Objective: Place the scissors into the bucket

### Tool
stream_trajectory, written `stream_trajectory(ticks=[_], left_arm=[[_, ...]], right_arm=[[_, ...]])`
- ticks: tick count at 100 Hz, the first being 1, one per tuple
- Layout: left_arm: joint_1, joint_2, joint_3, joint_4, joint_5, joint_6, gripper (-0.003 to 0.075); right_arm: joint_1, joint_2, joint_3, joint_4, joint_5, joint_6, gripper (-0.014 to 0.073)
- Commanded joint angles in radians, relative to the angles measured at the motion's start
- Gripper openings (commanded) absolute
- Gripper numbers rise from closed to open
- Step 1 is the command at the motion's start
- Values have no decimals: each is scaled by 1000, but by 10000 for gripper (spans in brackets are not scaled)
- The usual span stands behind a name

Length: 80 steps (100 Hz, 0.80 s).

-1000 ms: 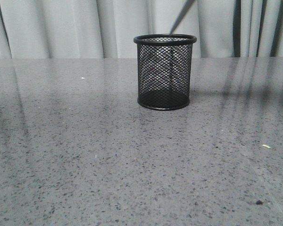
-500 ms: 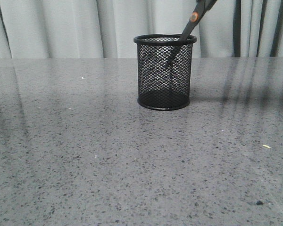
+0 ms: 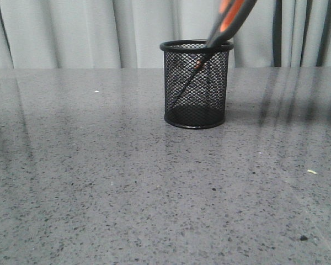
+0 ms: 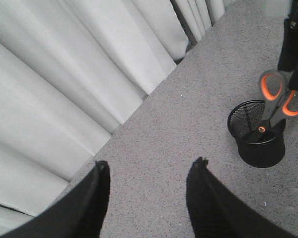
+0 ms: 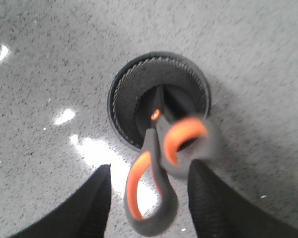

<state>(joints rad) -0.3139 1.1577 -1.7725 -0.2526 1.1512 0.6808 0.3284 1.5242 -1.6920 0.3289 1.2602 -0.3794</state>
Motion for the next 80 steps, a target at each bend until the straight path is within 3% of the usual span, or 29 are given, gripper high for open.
stream_trajectory(ticks=[1, 25, 32, 41, 47, 52, 60, 80], left_arm=[[2, -17, -27, -28, -63, -13, 323], [2, -17, -27, -28, -45, -13, 323], [2, -17, -27, -35, -38, -13, 321], [2, -17, -27, -54, -29, -18, 286], [2, -17, -27, -68, -13, -49, 218], [2, -17, -25, -70, -9, -93, 137], [2, -17, -1, -70, -5, -148, -22], [2, -96, 158, -68, -130, -198, -20]], right_arm=[[2, -38, -94, -14, 33, -3, 343], [2, -97, -233, -86, 11, 128, 300], [2, -125, -233, -86, -14, 130, 226], [2, -163, -221, -86, -28, 130, 64], [2, -196, -197, -82, -33, 130, -74], [2, -231, -154, -77, -56, 133, -67], [2, -306, -52, -73, -178, 135, -66], [2, -604, 363, -72, -667, 135, -66]])
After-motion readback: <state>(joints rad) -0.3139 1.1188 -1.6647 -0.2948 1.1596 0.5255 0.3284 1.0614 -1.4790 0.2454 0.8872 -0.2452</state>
